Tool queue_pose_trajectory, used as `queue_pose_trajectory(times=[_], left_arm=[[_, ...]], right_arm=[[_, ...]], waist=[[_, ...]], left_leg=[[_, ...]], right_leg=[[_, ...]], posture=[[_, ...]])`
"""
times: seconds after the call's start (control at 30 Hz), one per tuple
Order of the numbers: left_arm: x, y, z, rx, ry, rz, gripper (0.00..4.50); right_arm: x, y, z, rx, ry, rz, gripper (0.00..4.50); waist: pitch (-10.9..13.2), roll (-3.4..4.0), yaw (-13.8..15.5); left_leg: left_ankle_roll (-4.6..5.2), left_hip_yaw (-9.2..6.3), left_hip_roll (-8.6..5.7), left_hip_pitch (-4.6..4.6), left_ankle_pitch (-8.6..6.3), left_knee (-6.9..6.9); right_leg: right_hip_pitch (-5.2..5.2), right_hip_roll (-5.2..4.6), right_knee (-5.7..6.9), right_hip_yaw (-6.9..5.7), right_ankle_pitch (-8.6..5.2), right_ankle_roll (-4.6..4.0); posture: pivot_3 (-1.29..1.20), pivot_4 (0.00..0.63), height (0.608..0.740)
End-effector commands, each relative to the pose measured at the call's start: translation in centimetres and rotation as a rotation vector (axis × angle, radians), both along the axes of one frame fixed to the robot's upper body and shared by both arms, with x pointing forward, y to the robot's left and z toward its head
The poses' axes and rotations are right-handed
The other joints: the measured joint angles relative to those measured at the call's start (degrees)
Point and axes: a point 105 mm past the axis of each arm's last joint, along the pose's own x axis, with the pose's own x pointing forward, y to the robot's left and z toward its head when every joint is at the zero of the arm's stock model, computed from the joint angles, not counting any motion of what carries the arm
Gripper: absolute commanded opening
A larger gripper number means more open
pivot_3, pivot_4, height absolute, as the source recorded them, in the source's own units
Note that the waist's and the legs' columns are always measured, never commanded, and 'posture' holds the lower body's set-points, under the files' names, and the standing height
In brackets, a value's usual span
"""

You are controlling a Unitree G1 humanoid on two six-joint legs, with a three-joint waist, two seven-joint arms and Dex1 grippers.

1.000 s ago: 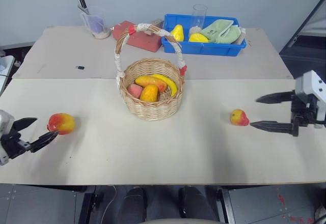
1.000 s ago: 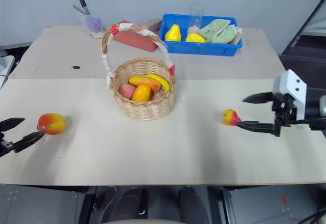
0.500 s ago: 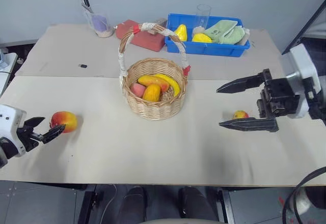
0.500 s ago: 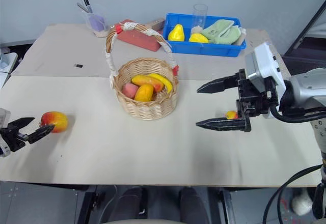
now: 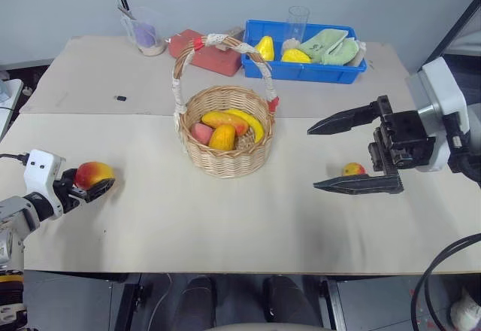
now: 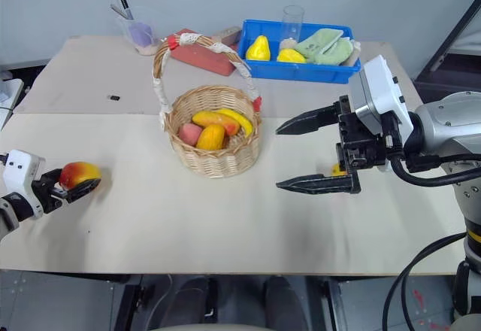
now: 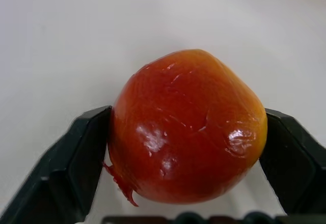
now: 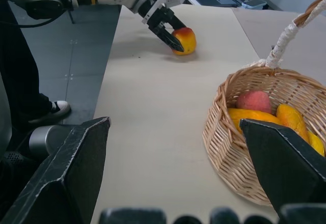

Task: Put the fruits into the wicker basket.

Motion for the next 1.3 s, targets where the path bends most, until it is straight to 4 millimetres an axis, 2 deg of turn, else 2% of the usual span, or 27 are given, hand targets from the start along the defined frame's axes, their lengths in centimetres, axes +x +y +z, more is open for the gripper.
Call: queue_pose_trajectory(times=[0.03,0.1,0.17,0.27,0.37,0.43,0.57,0.77,0.83,0.97,1.13,1.23,1.3], left_arm=[[0.1,-0.1,0.3,0.001,-0.018,-0.005,3.44],[-0.1,-1.3,1.2,-0.021,-0.043,-0.064,3.44],[-0.3,-3.5,2.7,-0.071,-0.071,-0.150,3.44],[-0.4,-9.1,6.0,-0.111,-0.147,-0.368,3.44],[-0.1,-16.1,10.1,-0.102,-0.264,-0.618,3.44],[0.2,-19.5,11.6,-0.056,-0.318,-0.737,3.44],[2.0,-23.3,12.9,0.020,-0.417,-0.824,3.44],[5.1,-26.0,12.5,0.100,-0.520,-0.822,3.43],[5.5,-26.4,12.2,0.089,-0.531,-0.820,4.47],[5.3,-26.5,12.1,0.065,-0.536,-0.843,4.49],[4.3,-26.4,12.3,0.031,-0.527,-0.903,4.49],[2.0,-25.9,11.9,0.027,-0.457,-1.023,4.49],[0.2,-25.3,11.7,0.018,-0.390,-1.113,4.49]], right_arm=[[-0.5,0.4,0.8,0.008,-0.042,0.016,4.50],[-0.5,0.3,0.9,0.007,-0.046,0.005,4.50],[-0.4,0.2,0.9,0.007,-0.052,-0.012,4.50],[-0.4,-0.3,1.1,0.004,-0.054,-0.055,4.50],[-0.6,-0.9,1.2,0.007,-0.053,-0.110,4.50],[-0.7,-1.2,1.2,0.016,-0.053,-0.146,4.50],[-0.6,-1.7,1.2,0.025,-0.061,-0.211,4.50],[-0.9,-2.1,0.8,0.041,-0.061,-0.274,4.50],[-1.1,-2.2,0.7,0.045,-0.058,-0.292,4.50],[-1.2,-2.7,0.6,0.042,-0.060,-0.334,4.50],[-0.4,-4.0,-0.6,0.018,-0.053,-0.416,4.50],[1.1,-6.1,-3.2,-0.068,-0.052,-0.540,4.50],[2.5,-8.2,-6.1,-0.178,-0.044,-0.642,4.50]], waist=[[0.0,0.00,0.0],[0.0,0.00,0.0],[0.0,0.00,0.0],[0.0,-0.06,0.3],[0.0,-0.06,1.6],[0.0,-0.08,1.7],[0.0,-0.07,1.1],[0.0,-0.07,0.4],[0.0,-0.07,0.4],[0.0,-0.07,0.3],[0.0,-0.07,0.4],[0.0,-0.07,0.2],[0.0,-0.07,0.1]], left_leg=[[0.00,-0.01,0.00,0.00,0.00,0.00],[0.00,-0.01,0.00,0.00,0.00,0.00],[0.00,-0.02,0.00,-0.02,0.00,0.00],[0.00,-0.09,0.00,-0.12,0.00,0.01],[-0.01,-0.32,-0.06,-0.33,0.01,0.12],[-0.02,-0.34,-0.16,-0.41,0.01,0.25],[0.03,-0.26,-0.20,-0.42,-0.01,0.28],[0.06,-0.38,-0.13,-0.39,0.00,0.31],[0.06,-0.40,-0.14,-0.42,0.00,0.37],[0.11,-0.44,-0.13,-0.57,-0.02,0.60],[0.10,-0.48,-0.14,-0.59,-0.02,0.65],[0.11,-0.51,-0.14,-0.61,-0.02,0.65],[0.11,-0.50,-0.13,-0.61,-0.03,0.65]], right_leg=[[0.00,0.00,0.01,0.00,0.00,0.00],[0.00,0.00,0.01,0.00,0.00,0.00],[0.00,-0.02,0.01,0.00,0.00,0.00],[-0.02,-0.05,-0.01,-0.08,0.00,0.00],[-0.01,-0.18,-0.01,-0.40,0.01,0.01],[0.02,-0.18,-0.02,-0.43,0.04,0.08],[0.02,-0.10,-0.10,-0.28,0.07,0.13],[0.03,0.11,-0.06,-0.26,0.06,0.11],[0.06,0.11,-0.07,-0.27,0.06,0.12],[0.04,0.10,-0.07,-0.28,0.06,0.13],[0.07,0.09,-0.07,-0.33,0.05,0.15],[0.06,0.10,-0.07,-0.34,0.04,0.17],[0.04,0.10,-0.07,-0.33,0.03,0.18]], posture=[[0.00,0.150,0.740],[0.00,0.150,0.740],[0.00,0.150,0.740],[0.00,0.150,0.740],[0.00,0.150,0.740],[0.00,0.150,0.740],[0.00,0.150,0.740],[0.00,0.150,0.740],[0.00,0.150,0.740],[0.00,0.150,0.740],[0.00,0.150,0.740],[0.00,0.150,0.740],[0.00,0.150,0.740]])
